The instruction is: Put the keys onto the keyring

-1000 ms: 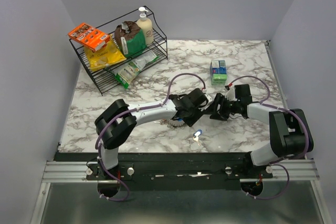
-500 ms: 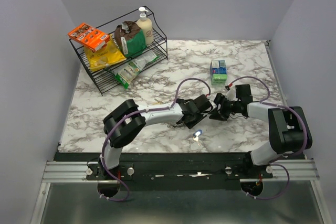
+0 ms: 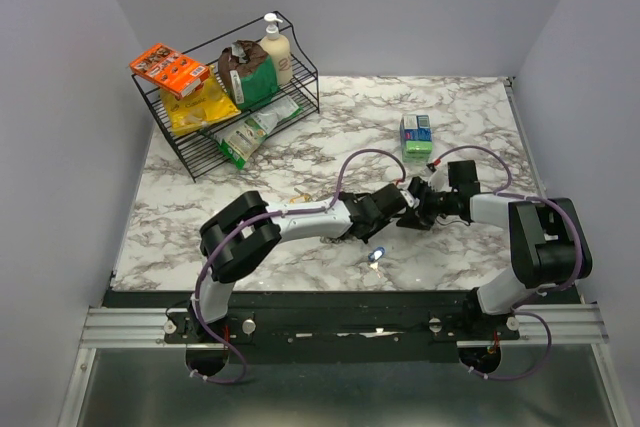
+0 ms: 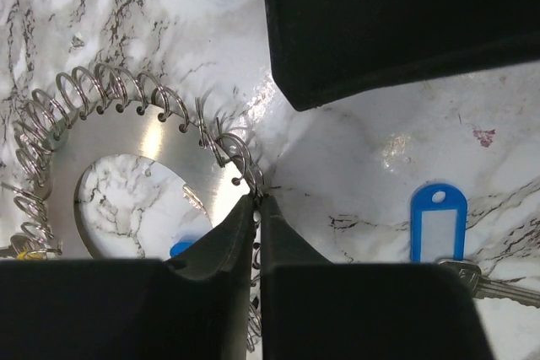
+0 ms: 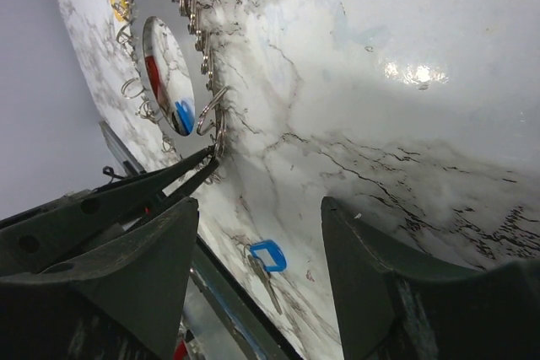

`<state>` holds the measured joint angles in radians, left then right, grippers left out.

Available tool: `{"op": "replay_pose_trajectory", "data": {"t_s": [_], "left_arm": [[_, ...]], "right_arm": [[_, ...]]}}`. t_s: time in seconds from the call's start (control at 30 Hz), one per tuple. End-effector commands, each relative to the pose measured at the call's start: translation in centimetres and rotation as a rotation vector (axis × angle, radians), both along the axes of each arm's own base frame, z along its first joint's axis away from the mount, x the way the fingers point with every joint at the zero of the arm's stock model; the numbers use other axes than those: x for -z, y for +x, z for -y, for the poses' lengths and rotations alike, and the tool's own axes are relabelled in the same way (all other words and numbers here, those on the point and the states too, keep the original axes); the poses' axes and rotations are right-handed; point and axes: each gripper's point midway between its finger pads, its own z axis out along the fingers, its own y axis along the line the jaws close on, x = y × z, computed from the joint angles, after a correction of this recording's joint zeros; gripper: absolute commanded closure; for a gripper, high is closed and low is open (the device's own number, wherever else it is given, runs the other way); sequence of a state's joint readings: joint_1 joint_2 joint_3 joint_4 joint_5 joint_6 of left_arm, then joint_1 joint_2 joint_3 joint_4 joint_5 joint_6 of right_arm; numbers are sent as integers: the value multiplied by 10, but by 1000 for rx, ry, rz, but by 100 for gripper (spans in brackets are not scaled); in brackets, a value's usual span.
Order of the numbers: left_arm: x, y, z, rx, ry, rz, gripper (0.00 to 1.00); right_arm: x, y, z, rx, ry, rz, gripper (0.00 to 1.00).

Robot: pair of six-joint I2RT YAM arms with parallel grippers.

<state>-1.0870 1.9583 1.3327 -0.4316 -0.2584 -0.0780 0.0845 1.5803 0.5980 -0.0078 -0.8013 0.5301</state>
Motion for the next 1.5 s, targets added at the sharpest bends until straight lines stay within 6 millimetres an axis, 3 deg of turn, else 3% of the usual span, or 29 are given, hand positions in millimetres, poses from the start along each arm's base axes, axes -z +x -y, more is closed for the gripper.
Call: {"op": "replay_pose_trajectory", "data": {"t_s": [0.0,0.17,0.53,1.0,1.2,1.4,1.47], "left_arm": [[14,-1,-4,0,16,8,98],[1,-5,0,11,-83,-9,100],[-16,-16,-13,19,-278,-149,100],[-55,-25,-17,104,-583,-326,100],[-47,-24,-23,89,-564,-361,100],[-42,-12,-31,16,-512,-321,100],[-42,-9,-32,-3,-509,-305,94]], "right_arm": [[4,1,2,-6,-11,5,32],[1,0,2,-15,-14,25,32],[2,-6,3,-42,-25,39,32],[-1,-10,2,-74,-15,58,32],[-2,-11,2,-81,-20,69,32],[-9,-6,7,-78,-76,109,32],[-12,-7,6,-87,-90,119,32]]}}
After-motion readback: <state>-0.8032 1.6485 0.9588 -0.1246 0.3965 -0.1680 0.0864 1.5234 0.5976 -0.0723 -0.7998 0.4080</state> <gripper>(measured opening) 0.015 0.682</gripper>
